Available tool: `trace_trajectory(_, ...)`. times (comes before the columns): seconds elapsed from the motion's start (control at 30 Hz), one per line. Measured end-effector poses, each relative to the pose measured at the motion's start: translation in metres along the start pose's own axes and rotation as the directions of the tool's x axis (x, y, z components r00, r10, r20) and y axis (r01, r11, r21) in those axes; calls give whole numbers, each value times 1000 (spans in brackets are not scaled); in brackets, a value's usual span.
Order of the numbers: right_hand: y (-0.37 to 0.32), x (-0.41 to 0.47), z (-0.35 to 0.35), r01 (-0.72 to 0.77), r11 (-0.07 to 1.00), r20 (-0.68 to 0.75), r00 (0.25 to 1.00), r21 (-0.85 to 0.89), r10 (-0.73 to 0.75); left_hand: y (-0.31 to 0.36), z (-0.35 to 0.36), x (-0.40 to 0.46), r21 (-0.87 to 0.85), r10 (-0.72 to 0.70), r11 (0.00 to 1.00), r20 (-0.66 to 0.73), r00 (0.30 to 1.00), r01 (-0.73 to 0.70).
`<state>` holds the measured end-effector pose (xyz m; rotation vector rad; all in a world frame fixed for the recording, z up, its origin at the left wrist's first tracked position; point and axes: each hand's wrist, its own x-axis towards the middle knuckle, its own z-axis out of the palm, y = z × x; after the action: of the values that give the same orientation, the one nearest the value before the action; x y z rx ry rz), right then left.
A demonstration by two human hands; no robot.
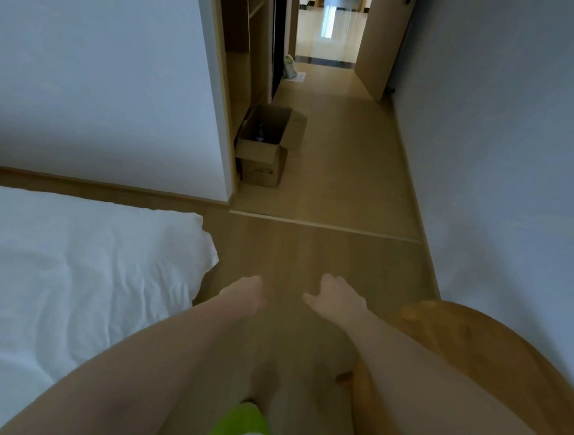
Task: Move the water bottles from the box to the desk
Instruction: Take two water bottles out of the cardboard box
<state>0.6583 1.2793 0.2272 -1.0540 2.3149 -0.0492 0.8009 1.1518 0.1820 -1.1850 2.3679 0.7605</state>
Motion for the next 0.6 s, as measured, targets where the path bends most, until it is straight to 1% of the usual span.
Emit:
trace_trajectory(0.17, -8, 100, -42, -29, 1000, 34, 999, -9, 29, 2, -48, 98, 9, 15, 1000, 42, 999, -16)
trace_trajectory(0.23, -13, 144, -64, -49, 999, 21, 999, -11, 49, 2, -77, 140, -27, 18, 999, 34, 999, -17)
trace_trajectory(0.33, -29, 210, -103, -90, 995, 21, 996, 38, 89, 1, -130, 195, -67, 35, 997, 36, 999, -33)
trace_trajectory(0.43, -48, 264, -139, -149, 984, 18, 989, 93, 148, 7, -187, 247, -23, 50, 999, 43, 998, -49)
trace_trajectory(0.5, -58, 297, -160, -161, 980, 5, 987, 119, 162, 17, -222, 282, -15, 48, 999, 33, 998, -48)
trace_trajectory(0.6, -69, 340, -187, -154, 980, 18, 988, 128, 153, 36, -255, 330, -8, 58, 998, 42, 997, -58)
